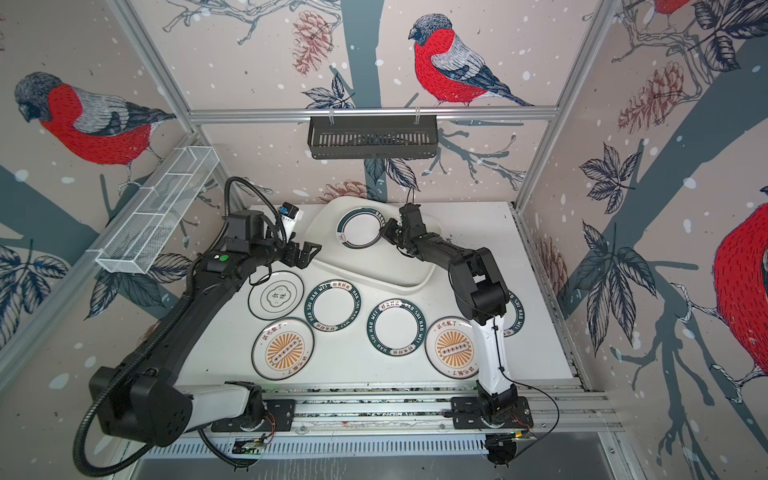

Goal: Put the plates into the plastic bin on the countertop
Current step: 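Carry the striped plate over the white bin with the right gripper, then lower the striped plate into the bin and open the right gripper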

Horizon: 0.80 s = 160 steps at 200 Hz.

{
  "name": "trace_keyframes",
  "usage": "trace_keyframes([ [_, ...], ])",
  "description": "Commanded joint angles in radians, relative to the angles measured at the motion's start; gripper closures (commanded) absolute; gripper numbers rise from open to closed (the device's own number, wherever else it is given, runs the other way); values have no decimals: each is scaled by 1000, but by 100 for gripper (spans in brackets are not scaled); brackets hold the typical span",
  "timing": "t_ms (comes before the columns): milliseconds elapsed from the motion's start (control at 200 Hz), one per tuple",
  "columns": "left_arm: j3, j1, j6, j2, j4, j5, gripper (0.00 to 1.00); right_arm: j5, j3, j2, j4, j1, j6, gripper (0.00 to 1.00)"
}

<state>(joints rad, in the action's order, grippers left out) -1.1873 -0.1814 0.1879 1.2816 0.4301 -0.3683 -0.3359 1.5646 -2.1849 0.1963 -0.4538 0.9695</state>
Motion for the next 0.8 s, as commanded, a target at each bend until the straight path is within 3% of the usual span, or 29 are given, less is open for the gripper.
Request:
trace_keyframes([
  [0,-3,-1,-5,-3,-10,-42,3,-17,61,-46,68,-14,43,95],
  [796,-4,-1,-2,4,-10,-92,3,-81,265,-268,8,-67,65,91],
])
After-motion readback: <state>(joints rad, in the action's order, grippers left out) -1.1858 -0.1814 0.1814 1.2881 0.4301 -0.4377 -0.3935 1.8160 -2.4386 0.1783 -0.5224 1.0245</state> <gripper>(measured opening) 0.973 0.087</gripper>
